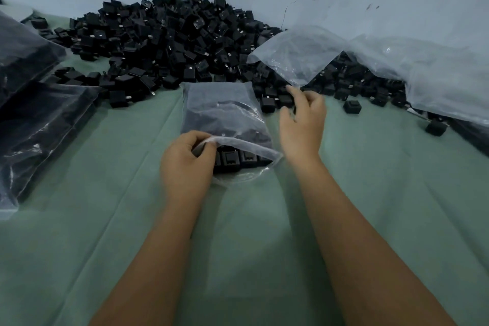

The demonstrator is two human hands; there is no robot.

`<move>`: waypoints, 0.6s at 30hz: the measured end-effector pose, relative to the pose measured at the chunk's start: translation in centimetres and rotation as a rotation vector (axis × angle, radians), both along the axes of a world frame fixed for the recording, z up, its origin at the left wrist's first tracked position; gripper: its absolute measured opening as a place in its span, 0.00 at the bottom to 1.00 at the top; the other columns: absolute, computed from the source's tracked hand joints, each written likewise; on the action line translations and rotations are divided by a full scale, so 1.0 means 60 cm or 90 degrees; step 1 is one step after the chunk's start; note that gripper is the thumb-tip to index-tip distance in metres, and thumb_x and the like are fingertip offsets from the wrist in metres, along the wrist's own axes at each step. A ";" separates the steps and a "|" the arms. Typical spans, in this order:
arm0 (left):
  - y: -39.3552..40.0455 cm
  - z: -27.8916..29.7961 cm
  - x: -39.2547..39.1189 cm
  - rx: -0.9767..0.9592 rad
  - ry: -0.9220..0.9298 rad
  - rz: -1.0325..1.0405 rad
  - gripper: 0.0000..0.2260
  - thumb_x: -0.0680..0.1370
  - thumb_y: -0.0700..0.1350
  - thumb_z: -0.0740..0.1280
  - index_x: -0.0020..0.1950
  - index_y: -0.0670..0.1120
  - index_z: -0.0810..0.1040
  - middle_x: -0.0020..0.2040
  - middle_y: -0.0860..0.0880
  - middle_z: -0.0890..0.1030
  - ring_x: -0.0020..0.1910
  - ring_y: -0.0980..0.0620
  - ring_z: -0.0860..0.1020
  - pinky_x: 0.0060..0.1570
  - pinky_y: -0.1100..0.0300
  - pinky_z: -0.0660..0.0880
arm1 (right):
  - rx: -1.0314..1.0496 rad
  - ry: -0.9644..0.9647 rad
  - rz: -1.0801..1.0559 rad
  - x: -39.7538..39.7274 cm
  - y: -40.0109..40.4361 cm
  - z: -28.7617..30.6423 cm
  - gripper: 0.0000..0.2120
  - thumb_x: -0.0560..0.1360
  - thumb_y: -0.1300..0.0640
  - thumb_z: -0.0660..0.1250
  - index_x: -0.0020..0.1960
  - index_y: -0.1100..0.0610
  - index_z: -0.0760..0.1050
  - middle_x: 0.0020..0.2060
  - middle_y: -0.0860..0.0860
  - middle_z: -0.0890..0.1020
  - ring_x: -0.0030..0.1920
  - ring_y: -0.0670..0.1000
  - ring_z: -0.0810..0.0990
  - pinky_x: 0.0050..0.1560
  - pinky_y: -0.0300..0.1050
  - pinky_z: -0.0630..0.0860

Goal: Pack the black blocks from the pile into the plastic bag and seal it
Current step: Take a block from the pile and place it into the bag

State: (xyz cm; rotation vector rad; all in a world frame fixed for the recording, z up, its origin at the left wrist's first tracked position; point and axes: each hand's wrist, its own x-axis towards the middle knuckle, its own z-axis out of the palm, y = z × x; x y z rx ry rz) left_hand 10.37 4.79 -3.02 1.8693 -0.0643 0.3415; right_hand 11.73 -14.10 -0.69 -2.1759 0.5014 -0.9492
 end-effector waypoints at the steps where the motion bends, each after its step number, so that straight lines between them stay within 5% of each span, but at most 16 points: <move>1: 0.000 0.000 0.000 0.003 0.003 -0.003 0.04 0.75 0.44 0.69 0.43 0.52 0.83 0.40 0.53 0.83 0.44 0.51 0.81 0.47 0.46 0.78 | 0.042 0.067 -0.011 0.013 -0.021 -0.002 0.24 0.76 0.58 0.60 0.70 0.44 0.70 0.71 0.54 0.62 0.69 0.53 0.62 0.70 0.46 0.62; 4: 0.000 0.000 0.001 0.005 0.005 -0.006 0.04 0.75 0.44 0.69 0.43 0.51 0.83 0.40 0.53 0.83 0.44 0.51 0.80 0.47 0.46 0.78 | 0.108 0.258 0.005 0.033 -0.061 -0.011 0.30 0.76 0.54 0.60 0.73 0.33 0.60 0.78 0.51 0.46 0.76 0.54 0.47 0.74 0.52 0.50; 7: 0.001 0.000 0.003 0.000 0.009 -0.011 0.04 0.75 0.43 0.69 0.42 0.51 0.83 0.39 0.54 0.83 0.43 0.51 0.80 0.46 0.46 0.78 | 0.030 0.400 0.001 0.040 -0.070 -0.029 0.29 0.76 0.50 0.57 0.76 0.36 0.54 0.79 0.53 0.47 0.77 0.55 0.47 0.75 0.55 0.45; 13: 0.000 0.003 0.004 0.008 0.019 -0.007 0.05 0.75 0.44 0.68 0.43 0.51 0.83 0.40 0.53 0.83 0.44 0.51 0.80 0.47 0.46 0.78 | -0.109 0.278 -0.042 0.023 -0.048 -0.039 0.25 0.78 0.53 0.58 0.74 0.44 0.64 0.71 0.53 0.64 0.72 0.54 0.59 0.71 0.48 0.57; 18: -0.002 0.007 0.001 0.004 0.032 -0.003 0.05 0.76 0.45 0.68 0.43 0.50 0.83 0.39 0.53 0.82 0.43 0.51 0.80 0.46 0.47 0.78 | -0.221 0.286 -0.023 -0.014 -0.017 -0.050 0.13 0.77 0.56 0.62 0.57 0.52 0.81 0.72 0.51 0.64 0.69 0.55 0.62 0.68 0.48 0.59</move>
